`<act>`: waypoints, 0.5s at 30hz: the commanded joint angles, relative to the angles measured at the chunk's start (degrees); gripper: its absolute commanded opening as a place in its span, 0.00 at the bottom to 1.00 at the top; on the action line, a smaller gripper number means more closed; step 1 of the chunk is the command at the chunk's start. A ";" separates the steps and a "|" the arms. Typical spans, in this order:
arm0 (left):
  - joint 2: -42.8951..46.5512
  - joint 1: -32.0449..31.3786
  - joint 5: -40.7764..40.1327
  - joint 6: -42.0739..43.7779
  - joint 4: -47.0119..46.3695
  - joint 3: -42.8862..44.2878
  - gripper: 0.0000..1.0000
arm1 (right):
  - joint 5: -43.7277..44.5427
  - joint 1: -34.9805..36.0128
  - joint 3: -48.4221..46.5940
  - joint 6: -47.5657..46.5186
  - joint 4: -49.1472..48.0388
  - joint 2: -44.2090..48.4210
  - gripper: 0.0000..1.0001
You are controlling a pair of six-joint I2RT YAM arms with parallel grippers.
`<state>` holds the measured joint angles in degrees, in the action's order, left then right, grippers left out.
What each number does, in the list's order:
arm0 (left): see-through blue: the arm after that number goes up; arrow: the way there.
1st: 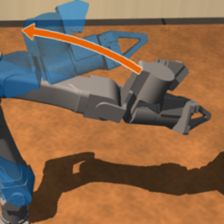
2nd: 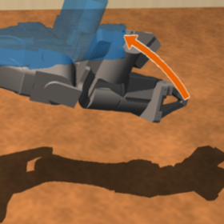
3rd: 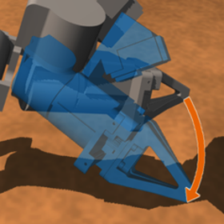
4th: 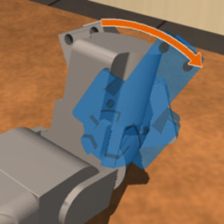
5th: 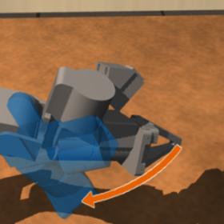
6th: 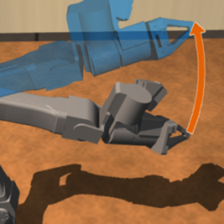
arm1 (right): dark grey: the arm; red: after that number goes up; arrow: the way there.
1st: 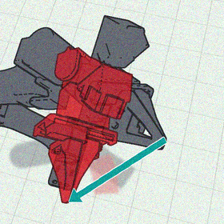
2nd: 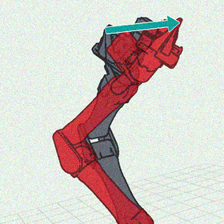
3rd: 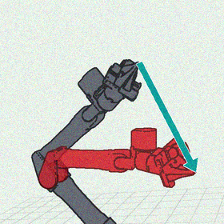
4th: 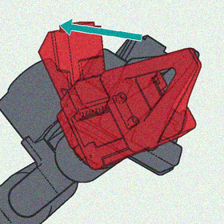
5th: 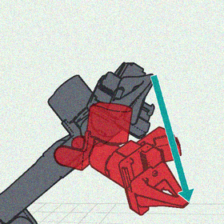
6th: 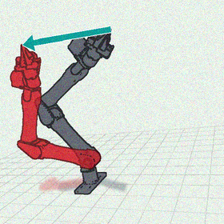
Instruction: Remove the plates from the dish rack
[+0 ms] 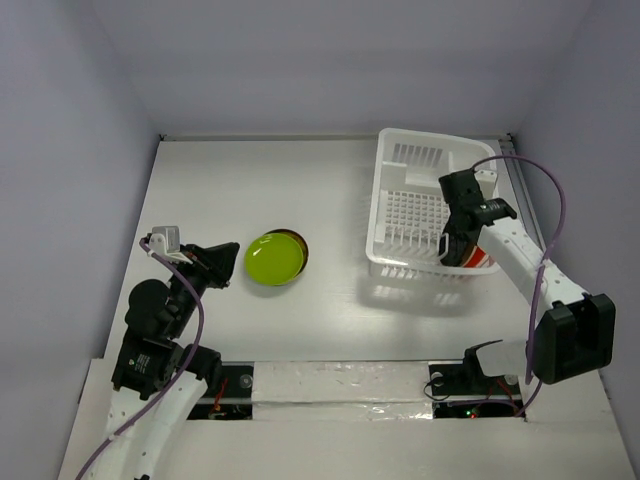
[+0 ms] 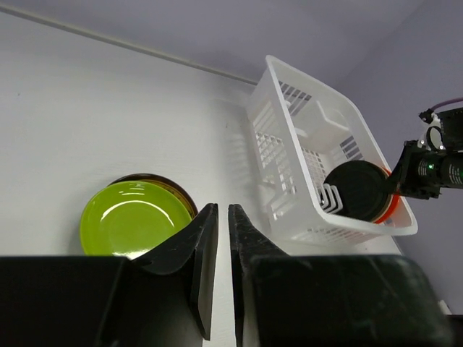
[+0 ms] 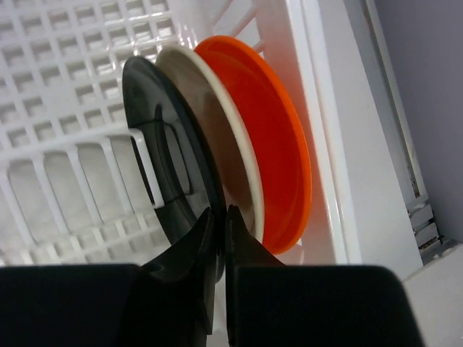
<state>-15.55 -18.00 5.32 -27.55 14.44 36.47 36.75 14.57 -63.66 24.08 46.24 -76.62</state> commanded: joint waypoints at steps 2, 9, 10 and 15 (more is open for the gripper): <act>-0.01 -0.28 0.57 -0.05 -1.96 1.85 0.10 | -0.36 -0.42 -5.41 -0.95 -0.54 2.35 0.00; 0.00 -0.28 0.92 -0.13 -2.04 1.76 0.11 | 3.22 2.66 -9.82 -3.77 5.17 2.88 0.00; -0.01 -0.28 1.01 -0.05 -2.04 1.68 0.12 | 3.76 3.53 -9.91 -3.77 5.53 2.62 0.00; -0.27 -0.28 1.18 -0.05 -2.13 1.68 0.12 | 7.00 6.87 -10.43 -3.95 6.76 2.00 0.00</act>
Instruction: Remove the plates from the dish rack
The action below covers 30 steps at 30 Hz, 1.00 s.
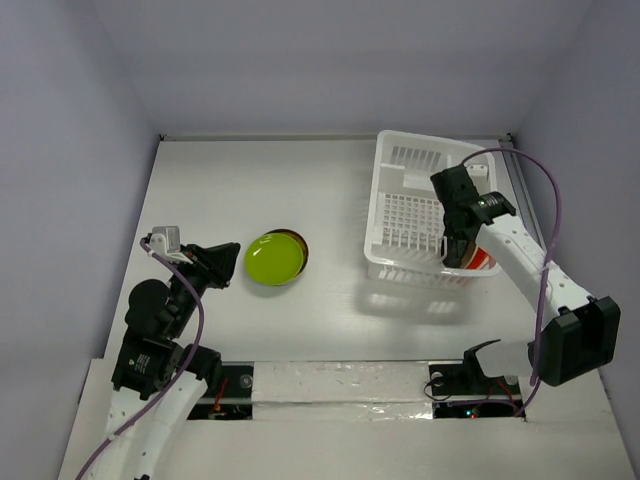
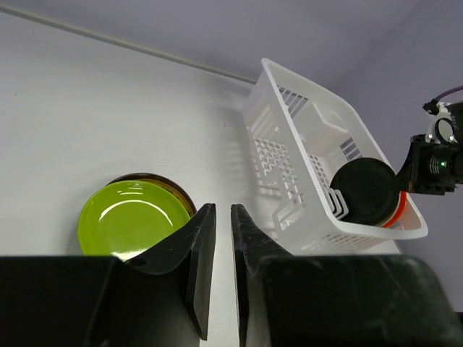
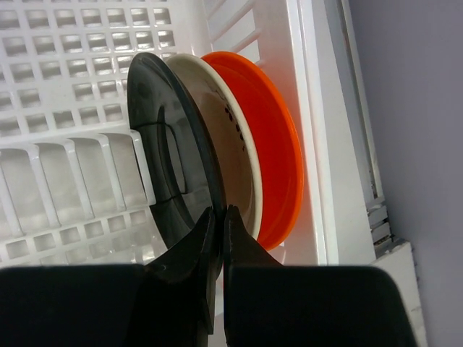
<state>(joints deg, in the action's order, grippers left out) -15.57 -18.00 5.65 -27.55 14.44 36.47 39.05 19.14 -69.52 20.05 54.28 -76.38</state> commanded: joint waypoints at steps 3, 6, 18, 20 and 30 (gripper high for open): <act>-0.42 -0.28 1.03 -0.05 -2.22 1.68 0.12 | 7.70 4.32 -5.80 -0.37 -0.06 1.24 0.00; -0.51 0.25 1.12 -0.05 -2.31 1.68 0.13 | 10.07 5.91 -8.61 -0.19 2.23 0.79 0.00; -1.30 0.25 1.47 0.04 -2.57 1.59 0.13 | 11.66 7.67 -12.04 0.68 1.44 2.37 0.00; -1.56 0.25 1.56 0.04 -2.57 1.59 0.13 | 10.62 9.33 -13.71 1.65 0.22 4.21 0.00; -2.44 1.82 1.64 0.13 -2.57 1.59 0.13 | -8.08 22.60 -12.23 7.27 -22.88 9.94 0.00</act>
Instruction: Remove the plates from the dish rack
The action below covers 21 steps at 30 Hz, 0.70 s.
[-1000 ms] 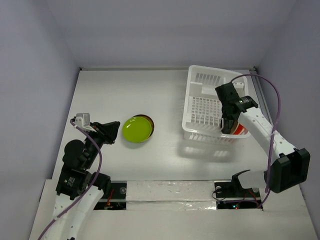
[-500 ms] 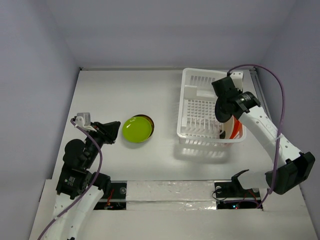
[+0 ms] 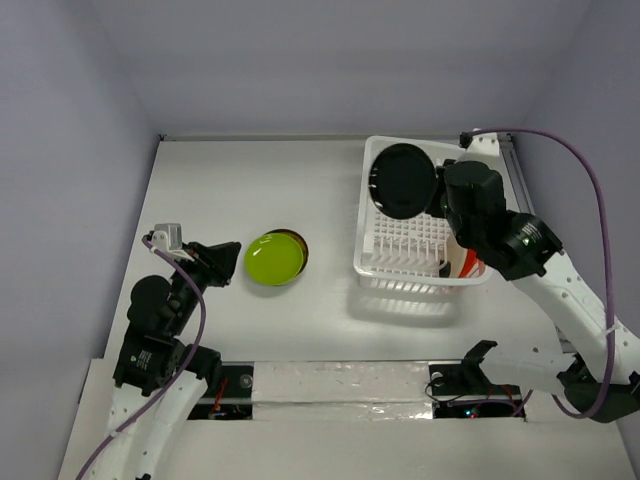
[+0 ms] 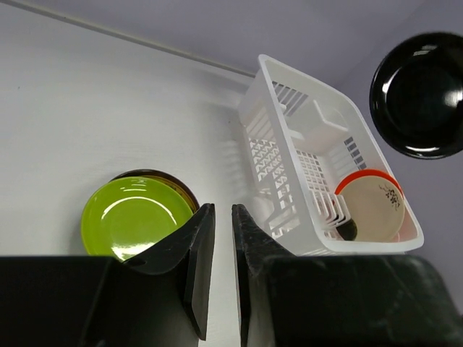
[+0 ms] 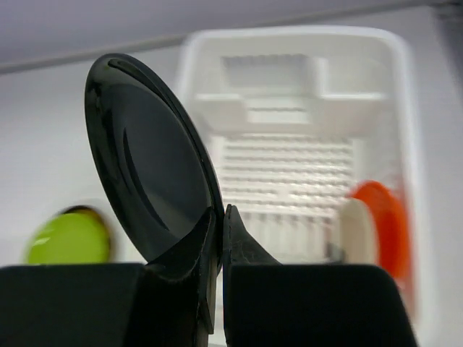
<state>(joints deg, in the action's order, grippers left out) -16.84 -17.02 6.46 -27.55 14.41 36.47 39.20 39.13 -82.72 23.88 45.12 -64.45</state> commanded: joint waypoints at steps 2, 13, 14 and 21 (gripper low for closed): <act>-1.26 0.84 0.84 0.04 -2.55 1.68 0.13 | -16.24 5.24 2.38 4.33 -20.82 -6.55 0.00; -1.70 2.43 0.48 0.22 -2.29 1.76 0.13 | -29.43 13.34 -9.91 10.83 -31.58 -36.88 0.00; -1.70 2.43 0.48 0.22 -2.37 1.76 0.13 | -30.05 13.34 -10.27 11.27 -32.11 -38.28 0.00; -1.53 2.43 0.66 0.22 -2.37 1.68 0.13 | -30.32 13.34 -6.59 13.56 -32.73 -46.03 0.00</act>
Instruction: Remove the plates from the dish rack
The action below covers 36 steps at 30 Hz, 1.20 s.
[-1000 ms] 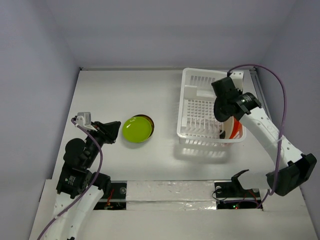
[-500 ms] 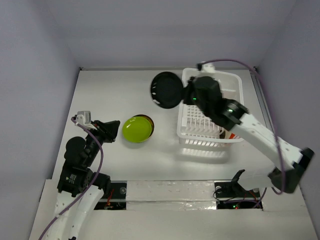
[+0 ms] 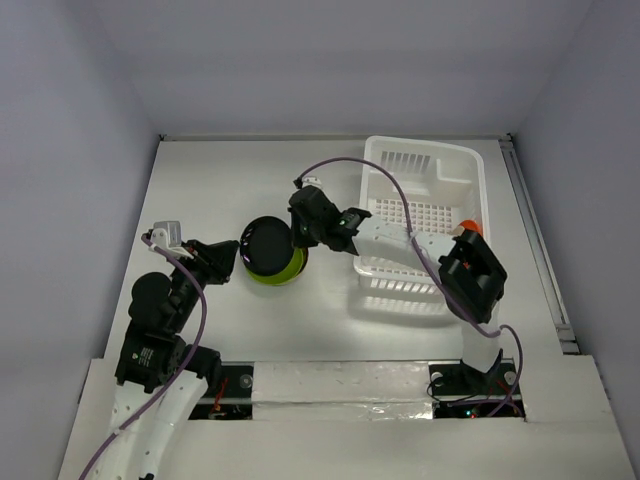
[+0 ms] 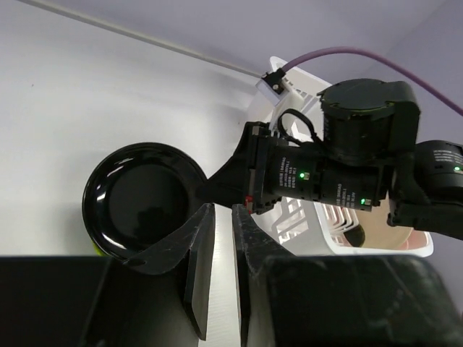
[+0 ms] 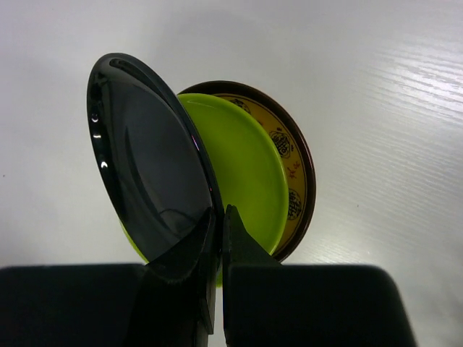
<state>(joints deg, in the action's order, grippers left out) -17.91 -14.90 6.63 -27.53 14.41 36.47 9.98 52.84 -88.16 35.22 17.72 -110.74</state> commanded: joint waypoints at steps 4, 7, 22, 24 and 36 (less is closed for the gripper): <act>-0.55 0.31 0.75 0.19 -2.55 1.68 0.13 | -1.37 -0.37 -0.44 2.39 -3.66 -2.81 0.00; -0.55 0.31 0.75 0.19 -2.55 1.68 0.14 | -0.15 -0.37 0.79 2.57 -3.04 -3.52 0.00; -0.81 1.36 1.19 0.19 -2.81 1.50 0.14 | 10.06 -0.37 4.58 2.39 2.94 4.74 0.23; -0.98 1.36 1.19 0.19 -2.81 1.50 0.14 | 10.76 -0.37 4.58 2.48 3.64 5.88 0.32; -0.98 1.36 1.45 0.19 -2.90 1.50 0.14 | 10.58 -0.37 8.35 -0.68 3.03 13.51 0.10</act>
<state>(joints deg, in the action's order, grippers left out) -18.33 -13.76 7.33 -27.53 14.39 36.47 18.33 52.49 -81.32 35.00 22.37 -104.68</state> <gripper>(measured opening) 0.135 0.219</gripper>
